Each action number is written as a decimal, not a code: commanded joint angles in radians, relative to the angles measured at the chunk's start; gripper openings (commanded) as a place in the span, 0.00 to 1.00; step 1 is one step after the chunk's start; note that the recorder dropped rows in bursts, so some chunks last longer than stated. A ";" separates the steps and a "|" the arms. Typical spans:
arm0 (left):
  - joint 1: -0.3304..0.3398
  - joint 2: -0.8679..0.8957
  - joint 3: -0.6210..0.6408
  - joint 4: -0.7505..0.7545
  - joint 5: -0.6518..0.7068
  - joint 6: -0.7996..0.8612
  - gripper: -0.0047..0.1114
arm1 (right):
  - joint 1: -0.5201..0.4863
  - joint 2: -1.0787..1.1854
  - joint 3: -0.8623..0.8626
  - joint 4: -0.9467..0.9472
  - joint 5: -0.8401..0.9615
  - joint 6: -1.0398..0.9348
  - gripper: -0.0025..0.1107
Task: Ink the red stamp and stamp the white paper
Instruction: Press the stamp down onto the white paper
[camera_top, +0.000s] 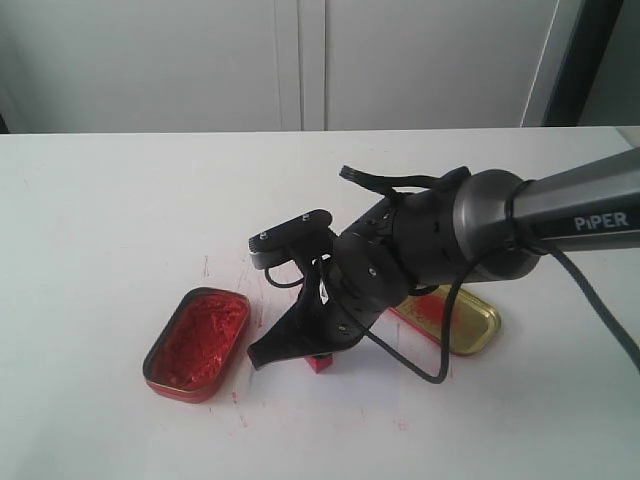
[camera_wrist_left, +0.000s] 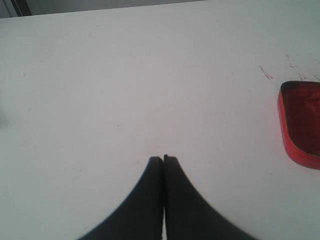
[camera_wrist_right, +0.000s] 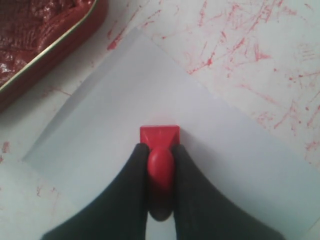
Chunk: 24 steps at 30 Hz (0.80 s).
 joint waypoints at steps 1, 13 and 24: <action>0.001 -0.003 0.004 0.001 0.002 -0.002 0.04 | -0.004 0.092 0.040 0.012 0.060 0.003 0.02; 0.001 -0.003 0.004 0.001 0.002 -0.002 0.04 | -0.004 0.058 0.040 0.012 0.032 0.005 0.02; 0.001 -0.003 0.004 0.001 0.002 -0.002 0.04 | -0.004 0.018 0.040 0.012 0.038 0.005 0.02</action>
